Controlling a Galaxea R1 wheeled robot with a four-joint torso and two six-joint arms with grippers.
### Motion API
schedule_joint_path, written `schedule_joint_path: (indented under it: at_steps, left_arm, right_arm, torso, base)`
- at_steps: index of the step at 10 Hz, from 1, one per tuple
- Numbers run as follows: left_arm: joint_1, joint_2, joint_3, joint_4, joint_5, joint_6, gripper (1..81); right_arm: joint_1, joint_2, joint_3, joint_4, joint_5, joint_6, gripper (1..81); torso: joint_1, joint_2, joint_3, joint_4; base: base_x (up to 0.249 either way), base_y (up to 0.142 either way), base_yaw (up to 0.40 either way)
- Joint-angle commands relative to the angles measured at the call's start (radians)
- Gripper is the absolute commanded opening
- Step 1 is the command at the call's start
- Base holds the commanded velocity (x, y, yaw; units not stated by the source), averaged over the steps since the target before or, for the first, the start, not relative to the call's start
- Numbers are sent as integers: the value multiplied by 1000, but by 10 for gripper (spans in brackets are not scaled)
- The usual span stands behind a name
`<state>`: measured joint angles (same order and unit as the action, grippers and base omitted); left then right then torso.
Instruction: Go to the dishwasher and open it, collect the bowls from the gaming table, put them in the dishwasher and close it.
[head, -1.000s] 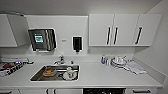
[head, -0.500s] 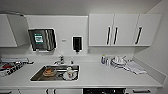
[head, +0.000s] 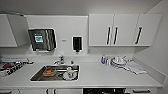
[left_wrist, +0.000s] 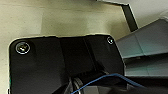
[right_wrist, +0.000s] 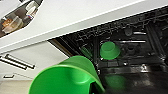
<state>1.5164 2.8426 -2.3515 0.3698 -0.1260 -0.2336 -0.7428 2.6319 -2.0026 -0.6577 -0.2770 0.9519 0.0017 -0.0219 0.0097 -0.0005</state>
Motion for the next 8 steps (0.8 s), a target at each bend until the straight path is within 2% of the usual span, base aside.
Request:
schedule_joint_path:
  at_steps: [1, 8]
  left_arm:
    - [-54, -9, 14, -3, 26, 4, 811]
    - [-51, -11, 14, -3, 20, 4, 811]
  right_arm:
    - [150, -19, 32, 13, -11, 5, 10]
    - [144, -24, 41, 12, -11, 4, 10]
  torso:
    - [0, 0, 0, 0]
    - [0, 0, 0, 0]
  base:
    - [0, 0, 0]
    - [0, 0, 0]
